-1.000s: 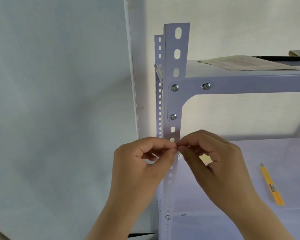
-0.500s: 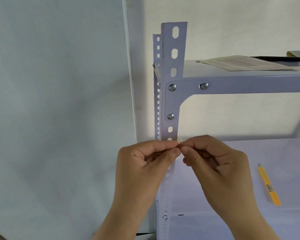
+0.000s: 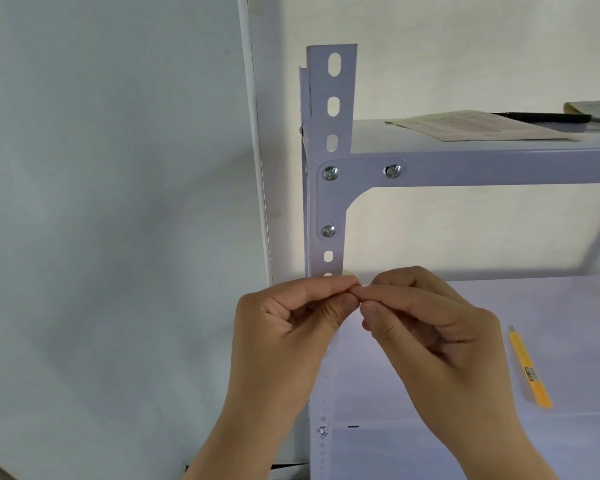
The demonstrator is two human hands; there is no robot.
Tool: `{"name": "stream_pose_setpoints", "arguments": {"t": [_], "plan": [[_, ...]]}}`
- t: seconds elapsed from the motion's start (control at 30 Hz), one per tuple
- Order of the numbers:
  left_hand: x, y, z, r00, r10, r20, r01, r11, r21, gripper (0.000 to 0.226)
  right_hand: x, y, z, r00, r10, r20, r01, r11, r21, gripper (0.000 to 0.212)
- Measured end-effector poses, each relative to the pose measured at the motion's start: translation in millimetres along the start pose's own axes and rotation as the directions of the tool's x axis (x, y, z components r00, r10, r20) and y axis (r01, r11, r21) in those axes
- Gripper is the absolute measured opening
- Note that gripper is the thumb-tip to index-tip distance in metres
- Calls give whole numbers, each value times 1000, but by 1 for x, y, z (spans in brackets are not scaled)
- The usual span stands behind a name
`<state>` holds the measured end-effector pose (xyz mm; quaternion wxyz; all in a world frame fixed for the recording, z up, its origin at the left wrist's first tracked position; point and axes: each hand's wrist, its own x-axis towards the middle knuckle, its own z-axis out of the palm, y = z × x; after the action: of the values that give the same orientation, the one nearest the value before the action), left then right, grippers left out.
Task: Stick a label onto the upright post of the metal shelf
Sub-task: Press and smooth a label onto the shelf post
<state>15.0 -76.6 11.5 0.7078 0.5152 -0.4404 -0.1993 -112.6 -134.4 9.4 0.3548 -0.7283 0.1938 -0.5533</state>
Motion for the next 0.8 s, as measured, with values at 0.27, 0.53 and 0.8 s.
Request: {"name": "stream_pose_setpoints", "arguments": {"t": [0.27, 0.53, 0.8], "plan": [[-4, 0, 8, 999, -36, 17, 36, 999, -5, 12, 1, -3, -5, 989, 147, -30, -145, 988, 58, 17], [-9, -2, 19, 999, -11, 34, 7, 995, 102, 29, 1, 4, -17, 973, 226, 33, -227, 973, 34, 21], [-17, -7, 45, 998, -59, 32, 55, 992, 115, 35, -3, 15, -39, 936, 351, 7, -350, 930, 116, 22]]}}
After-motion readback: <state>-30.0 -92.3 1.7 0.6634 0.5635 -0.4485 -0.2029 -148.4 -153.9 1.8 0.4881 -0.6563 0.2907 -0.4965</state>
